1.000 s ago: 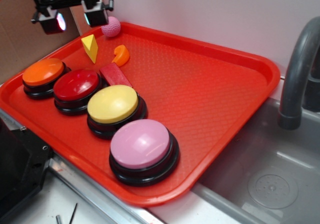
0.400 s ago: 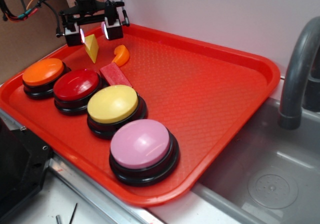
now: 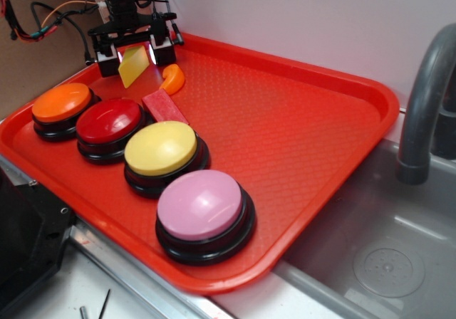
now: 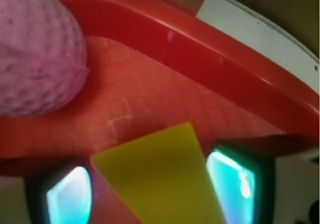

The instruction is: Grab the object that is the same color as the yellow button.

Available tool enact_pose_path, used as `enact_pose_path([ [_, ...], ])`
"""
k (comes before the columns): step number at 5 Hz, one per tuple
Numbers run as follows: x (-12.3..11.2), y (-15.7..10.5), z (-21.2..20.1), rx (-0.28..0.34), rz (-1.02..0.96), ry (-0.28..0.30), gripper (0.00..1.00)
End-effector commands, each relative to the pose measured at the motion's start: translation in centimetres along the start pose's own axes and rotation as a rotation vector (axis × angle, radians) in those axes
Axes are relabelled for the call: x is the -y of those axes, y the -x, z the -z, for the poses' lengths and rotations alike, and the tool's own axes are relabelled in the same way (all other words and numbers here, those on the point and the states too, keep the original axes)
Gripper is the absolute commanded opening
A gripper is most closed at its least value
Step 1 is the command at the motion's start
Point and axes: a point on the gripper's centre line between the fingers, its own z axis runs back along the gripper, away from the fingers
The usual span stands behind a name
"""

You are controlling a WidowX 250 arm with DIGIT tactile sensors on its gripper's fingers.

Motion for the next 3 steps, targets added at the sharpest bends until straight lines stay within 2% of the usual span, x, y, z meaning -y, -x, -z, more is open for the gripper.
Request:
enact_pose_path([
  [1,-2.8,0.9,-1.2,0.019,0.018,0.032,0.0],
  [2,-2.6,2.1,-3.3,0.049,0.093,0.038,0.0],
  [3,-1.7,2.9,-5.8,0.059,0.185,0.089,0.0],
])
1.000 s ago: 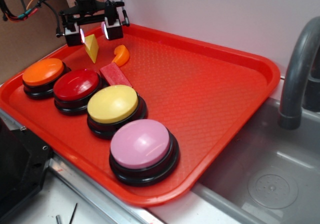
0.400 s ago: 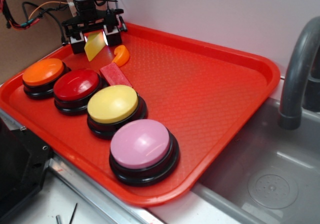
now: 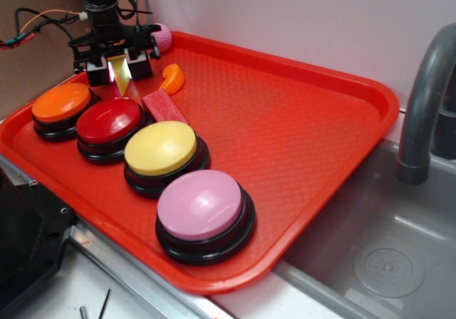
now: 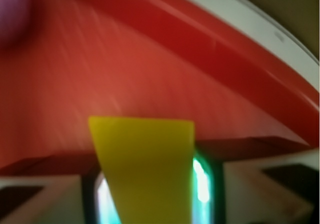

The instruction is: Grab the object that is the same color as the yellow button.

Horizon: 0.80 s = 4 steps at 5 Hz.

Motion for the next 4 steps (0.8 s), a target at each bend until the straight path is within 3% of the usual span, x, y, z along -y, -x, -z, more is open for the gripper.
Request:
enact_pose_path([
  [1,1.7,0.9,-7.6,0.076,0.178,0.145,0.0],
  [4,4.9,6.5,-17.3,-0.052,0.46,0.266,0.0],
])
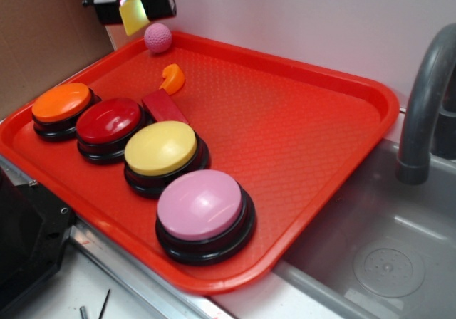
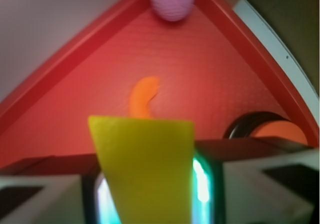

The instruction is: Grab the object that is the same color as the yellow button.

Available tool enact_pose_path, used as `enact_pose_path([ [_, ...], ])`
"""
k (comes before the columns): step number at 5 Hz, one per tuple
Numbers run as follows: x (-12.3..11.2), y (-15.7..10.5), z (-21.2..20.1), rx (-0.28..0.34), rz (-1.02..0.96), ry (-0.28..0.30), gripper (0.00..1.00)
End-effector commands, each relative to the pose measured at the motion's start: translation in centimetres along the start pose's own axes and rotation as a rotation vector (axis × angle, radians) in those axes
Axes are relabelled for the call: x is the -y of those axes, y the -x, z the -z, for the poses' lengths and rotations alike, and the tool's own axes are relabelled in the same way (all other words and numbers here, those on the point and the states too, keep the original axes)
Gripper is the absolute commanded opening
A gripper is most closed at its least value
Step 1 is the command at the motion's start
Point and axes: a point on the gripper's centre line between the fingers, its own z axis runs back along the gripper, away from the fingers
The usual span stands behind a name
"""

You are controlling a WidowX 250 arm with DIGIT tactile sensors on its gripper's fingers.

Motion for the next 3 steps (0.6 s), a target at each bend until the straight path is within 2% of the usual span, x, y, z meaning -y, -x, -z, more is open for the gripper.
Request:
enact_pose_path([
  [1,2.6,4.0,-7.2,0.029,0.187,0.129,0.0],
  [2,3.5,5.4,-8.6,0.045,0.23,0.156,0.0],
  [3,4.3,5.5,-8.4,0.046,0.221,0.099,0.0],
])
